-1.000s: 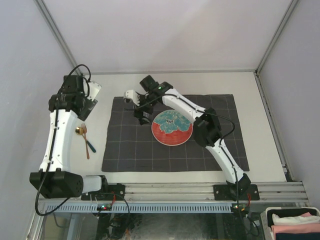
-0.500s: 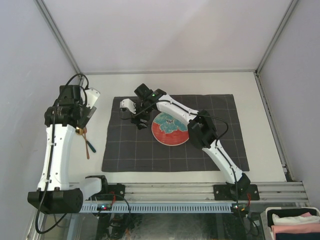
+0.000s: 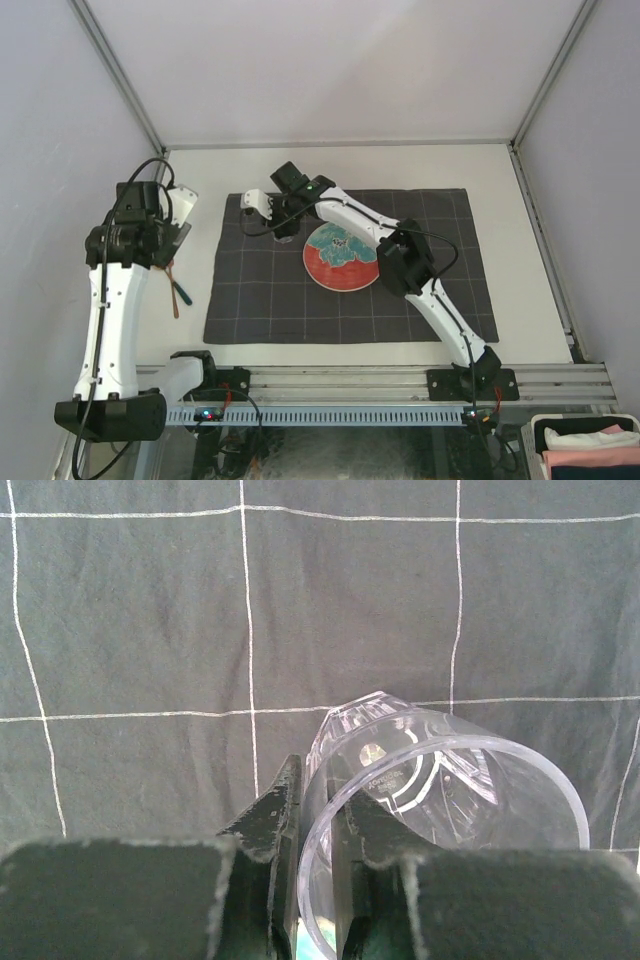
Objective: Set the dinner table for one person
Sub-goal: Pick up the cup with the napkin, then place the cup on the napkin.
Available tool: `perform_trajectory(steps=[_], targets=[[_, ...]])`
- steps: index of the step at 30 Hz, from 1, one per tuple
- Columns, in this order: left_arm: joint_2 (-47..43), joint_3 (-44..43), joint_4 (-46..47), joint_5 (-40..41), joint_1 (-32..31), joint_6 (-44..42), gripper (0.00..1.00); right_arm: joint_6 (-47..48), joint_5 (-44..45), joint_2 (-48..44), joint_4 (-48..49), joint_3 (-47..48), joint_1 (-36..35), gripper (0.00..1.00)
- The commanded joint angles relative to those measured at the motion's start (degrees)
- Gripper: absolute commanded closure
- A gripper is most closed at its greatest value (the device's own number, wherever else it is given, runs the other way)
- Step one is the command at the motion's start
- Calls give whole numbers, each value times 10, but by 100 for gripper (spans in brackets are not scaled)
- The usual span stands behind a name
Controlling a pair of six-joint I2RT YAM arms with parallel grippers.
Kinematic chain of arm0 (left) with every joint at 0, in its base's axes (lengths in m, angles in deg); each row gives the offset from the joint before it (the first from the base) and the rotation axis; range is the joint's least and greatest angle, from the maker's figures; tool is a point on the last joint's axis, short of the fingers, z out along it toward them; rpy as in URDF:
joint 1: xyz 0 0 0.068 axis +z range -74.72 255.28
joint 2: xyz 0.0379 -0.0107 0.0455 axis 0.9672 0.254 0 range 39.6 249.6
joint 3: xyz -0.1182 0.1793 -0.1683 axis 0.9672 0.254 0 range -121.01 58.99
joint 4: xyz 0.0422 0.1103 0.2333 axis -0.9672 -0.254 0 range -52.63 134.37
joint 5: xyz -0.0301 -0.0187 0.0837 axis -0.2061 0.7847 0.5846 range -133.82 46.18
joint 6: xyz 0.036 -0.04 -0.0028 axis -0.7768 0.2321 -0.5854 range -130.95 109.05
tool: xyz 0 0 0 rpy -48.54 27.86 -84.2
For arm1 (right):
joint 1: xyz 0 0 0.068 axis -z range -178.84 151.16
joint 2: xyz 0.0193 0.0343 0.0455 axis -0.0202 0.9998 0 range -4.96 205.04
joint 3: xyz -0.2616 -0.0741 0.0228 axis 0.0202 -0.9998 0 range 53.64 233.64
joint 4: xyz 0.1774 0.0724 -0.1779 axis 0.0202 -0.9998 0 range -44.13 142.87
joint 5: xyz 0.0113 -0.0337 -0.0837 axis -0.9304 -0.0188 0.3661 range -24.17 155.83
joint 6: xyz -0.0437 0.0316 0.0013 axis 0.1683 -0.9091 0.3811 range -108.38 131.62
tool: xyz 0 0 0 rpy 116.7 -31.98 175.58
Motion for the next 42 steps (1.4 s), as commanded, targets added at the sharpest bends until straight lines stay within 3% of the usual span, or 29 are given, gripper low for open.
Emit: perform_trajectory(steps=[1, 7, 14, 26, 31, 42], targets=[[-15, 20, 11, -1, 4, 4, 39, -5, 0, -34, 4, 8, 14, 100], [-7, 18, 23, -14, 3, 1, 39, 2, 10, -79, -38, 47, 45, 100], [11, 25, 50, -25, 3, -1, 40, 2, 29, -162, -86, 37, 129, 100], [60, 1, 68, -37, 4, 8, 40, 3, 48, -271, -141, -115, 293, 100], [94, -28, 70, -41, 3, 12, 40, -35, 50, -283, -147, -120, 342, 100], [177, -110, 56, -56, 3, 7, 41, -5, 37, -268, -208, -165, 374, 100]])
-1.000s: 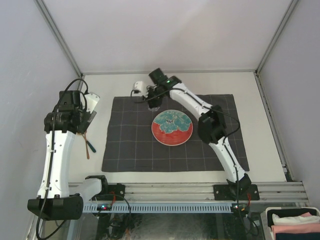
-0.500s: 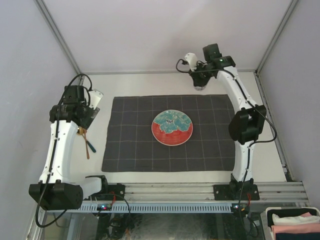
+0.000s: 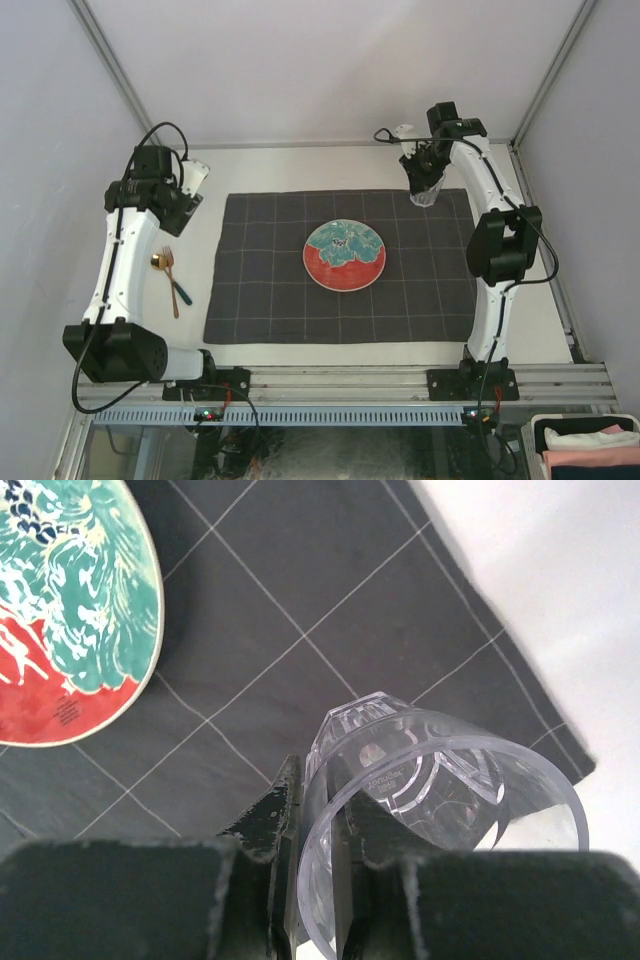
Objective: Set the dinner table for one person
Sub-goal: Place the cup on the napkin.
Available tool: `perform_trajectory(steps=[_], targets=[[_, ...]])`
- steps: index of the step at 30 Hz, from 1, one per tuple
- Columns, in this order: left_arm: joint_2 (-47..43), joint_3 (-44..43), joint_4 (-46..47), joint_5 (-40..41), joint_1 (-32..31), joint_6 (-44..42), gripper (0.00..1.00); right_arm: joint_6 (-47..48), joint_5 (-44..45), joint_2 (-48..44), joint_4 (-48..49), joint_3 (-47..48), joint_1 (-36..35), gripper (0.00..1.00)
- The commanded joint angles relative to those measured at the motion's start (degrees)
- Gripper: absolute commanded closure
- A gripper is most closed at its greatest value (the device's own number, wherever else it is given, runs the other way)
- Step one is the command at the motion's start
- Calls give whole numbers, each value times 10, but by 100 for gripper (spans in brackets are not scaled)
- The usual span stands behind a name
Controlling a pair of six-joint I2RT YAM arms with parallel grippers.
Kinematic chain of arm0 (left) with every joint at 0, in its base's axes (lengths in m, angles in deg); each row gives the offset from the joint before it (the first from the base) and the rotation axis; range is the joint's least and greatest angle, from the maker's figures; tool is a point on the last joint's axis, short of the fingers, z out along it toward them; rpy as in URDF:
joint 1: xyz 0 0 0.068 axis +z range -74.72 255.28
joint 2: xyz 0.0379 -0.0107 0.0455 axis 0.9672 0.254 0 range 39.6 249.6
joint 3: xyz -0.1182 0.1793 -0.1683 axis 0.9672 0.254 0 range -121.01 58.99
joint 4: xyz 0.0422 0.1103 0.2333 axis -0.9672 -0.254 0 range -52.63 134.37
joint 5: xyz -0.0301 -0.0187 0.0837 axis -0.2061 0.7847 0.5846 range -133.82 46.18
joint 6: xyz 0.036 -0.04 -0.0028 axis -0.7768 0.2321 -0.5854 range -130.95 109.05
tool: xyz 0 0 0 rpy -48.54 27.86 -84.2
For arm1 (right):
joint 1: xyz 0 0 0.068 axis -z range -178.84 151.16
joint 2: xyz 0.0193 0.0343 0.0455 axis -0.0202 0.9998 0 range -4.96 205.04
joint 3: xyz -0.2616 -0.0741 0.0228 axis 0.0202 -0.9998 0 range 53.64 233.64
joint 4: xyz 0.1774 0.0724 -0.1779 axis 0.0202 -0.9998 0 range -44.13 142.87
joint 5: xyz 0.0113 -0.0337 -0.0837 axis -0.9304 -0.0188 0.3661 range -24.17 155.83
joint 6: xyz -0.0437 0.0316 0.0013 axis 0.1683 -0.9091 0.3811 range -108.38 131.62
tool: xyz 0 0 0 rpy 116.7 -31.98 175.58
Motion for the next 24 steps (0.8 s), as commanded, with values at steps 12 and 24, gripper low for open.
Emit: perform_trajectory(steps=[12, 24], targets=[[59, -105, -24, -11, -8, 20, 43, 40, -13, 56, -13, 15, 9, 100], [66, -107, -38, 16, -26, 31, 44, 29, -32, 139, -19, 116, -3, 100]])
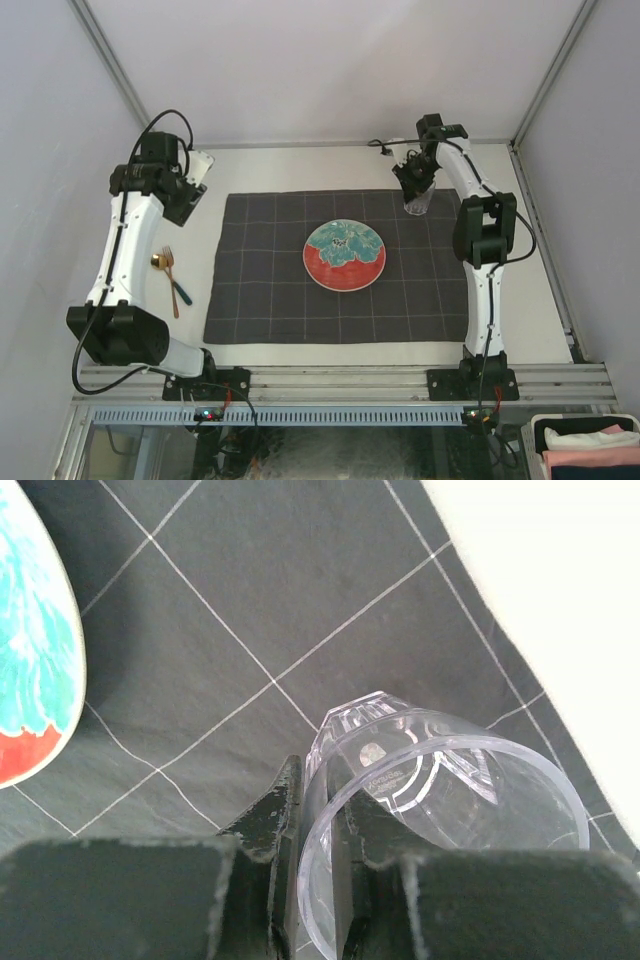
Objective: Set the dinner table for one person
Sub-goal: Place the cup on the napkin.
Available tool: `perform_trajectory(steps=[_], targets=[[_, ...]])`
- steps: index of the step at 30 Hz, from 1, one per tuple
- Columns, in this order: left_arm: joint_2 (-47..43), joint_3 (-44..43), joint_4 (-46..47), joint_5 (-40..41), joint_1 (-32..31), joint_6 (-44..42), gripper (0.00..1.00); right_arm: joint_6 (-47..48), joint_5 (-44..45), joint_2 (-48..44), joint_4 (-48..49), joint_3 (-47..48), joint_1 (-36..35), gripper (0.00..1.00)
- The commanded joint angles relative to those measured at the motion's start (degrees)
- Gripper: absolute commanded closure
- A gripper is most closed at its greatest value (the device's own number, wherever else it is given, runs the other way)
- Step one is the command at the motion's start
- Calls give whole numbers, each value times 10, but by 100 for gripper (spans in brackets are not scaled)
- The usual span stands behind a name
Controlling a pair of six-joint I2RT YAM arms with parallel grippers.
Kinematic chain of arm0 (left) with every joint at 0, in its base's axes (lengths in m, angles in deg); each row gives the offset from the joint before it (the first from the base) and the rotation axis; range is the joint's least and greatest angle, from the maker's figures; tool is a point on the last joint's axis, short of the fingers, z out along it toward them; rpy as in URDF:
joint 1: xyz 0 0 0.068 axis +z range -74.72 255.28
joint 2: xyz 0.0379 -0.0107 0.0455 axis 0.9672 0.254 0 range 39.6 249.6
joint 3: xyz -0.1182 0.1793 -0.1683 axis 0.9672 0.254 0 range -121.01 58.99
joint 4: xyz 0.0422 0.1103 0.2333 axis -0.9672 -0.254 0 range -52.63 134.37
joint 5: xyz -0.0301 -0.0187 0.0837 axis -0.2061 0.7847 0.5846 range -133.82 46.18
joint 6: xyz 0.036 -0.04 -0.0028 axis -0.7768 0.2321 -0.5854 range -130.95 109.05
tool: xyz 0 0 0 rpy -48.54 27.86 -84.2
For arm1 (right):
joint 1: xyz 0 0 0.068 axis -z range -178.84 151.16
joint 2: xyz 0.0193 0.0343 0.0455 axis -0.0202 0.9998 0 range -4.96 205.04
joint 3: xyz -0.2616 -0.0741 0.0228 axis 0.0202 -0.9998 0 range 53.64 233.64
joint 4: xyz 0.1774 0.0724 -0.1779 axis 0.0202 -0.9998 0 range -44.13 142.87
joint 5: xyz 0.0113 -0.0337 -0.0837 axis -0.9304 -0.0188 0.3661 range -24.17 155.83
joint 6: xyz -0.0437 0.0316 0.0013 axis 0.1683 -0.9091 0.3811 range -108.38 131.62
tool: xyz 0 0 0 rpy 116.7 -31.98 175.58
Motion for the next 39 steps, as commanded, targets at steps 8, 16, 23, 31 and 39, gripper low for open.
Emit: perform_trajectory(steps=[8, 16, 23, 31, 39], targets=[[22, -49, -10, 29, -15, 10, 44, 2, -26, 8, 31, 25, -11, 100], [28, -64, -21, 35, -23, 7, 45, -18, -31, 24, 54, 21, -21, 100], [25, -67, -27, 37, -24, 2, 45, -17, -33, 28, 64, 8, -35, 100], [22, -61, -25, 35, -24, 2, 45, -10, -24, 23, 60, -11, -34, 100], [25, -61, -24, 28, -25, 1, 45, -7, -22, 14, 58, -29, -21, 100]])
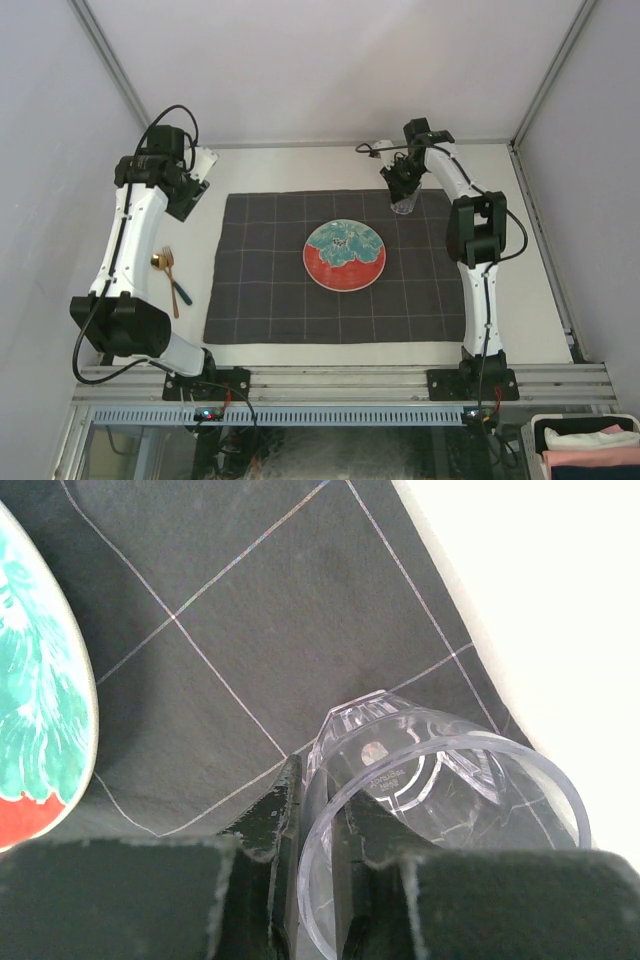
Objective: Set the dinner table for one person
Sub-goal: Place the cup on the napkin.
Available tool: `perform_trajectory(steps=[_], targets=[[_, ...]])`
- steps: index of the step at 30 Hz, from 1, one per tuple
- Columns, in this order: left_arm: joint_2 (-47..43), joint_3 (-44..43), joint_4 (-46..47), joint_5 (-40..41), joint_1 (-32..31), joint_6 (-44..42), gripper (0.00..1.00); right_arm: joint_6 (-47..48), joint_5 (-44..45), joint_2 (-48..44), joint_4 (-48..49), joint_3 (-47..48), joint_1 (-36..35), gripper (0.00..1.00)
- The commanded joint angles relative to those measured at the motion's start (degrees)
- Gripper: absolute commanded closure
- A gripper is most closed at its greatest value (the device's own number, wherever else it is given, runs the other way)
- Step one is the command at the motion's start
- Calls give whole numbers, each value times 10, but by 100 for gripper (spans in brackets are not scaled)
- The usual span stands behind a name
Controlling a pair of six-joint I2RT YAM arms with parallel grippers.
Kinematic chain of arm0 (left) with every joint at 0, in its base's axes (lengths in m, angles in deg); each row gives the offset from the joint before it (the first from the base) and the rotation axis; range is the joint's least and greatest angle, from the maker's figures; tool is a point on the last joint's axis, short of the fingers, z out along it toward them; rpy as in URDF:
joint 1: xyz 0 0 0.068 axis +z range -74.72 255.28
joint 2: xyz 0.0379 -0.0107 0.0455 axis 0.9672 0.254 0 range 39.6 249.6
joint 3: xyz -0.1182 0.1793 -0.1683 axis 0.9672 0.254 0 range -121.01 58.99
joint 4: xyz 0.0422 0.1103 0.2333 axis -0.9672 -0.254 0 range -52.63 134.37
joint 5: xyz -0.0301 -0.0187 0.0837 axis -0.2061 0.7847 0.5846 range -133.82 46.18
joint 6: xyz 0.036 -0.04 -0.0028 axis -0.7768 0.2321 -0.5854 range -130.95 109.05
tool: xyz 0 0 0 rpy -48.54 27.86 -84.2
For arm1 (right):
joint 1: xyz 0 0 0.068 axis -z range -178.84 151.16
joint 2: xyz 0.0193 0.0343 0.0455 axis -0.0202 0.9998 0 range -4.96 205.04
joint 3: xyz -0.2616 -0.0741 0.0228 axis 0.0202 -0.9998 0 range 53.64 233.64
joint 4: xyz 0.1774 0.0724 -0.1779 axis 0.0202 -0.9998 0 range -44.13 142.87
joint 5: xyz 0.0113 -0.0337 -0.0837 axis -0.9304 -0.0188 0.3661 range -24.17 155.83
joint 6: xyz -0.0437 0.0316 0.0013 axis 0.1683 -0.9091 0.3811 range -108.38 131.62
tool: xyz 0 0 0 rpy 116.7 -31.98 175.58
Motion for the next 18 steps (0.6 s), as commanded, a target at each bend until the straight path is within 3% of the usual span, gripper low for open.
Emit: perform_trajectory(steps=[1, 11, 18], targets=[[-5, -21, 2, 1, -5, -3, 46, 1, -2, -10, -10, -25, 5, 100], [-5, -24, 5, 4, -5, -16, 46, 23, -15, -32, -32, -92, -4, 100], [-6, -18, 10, -3, -5, -10, 46, 25, -16, -48, -32, -120, -19, 70]])
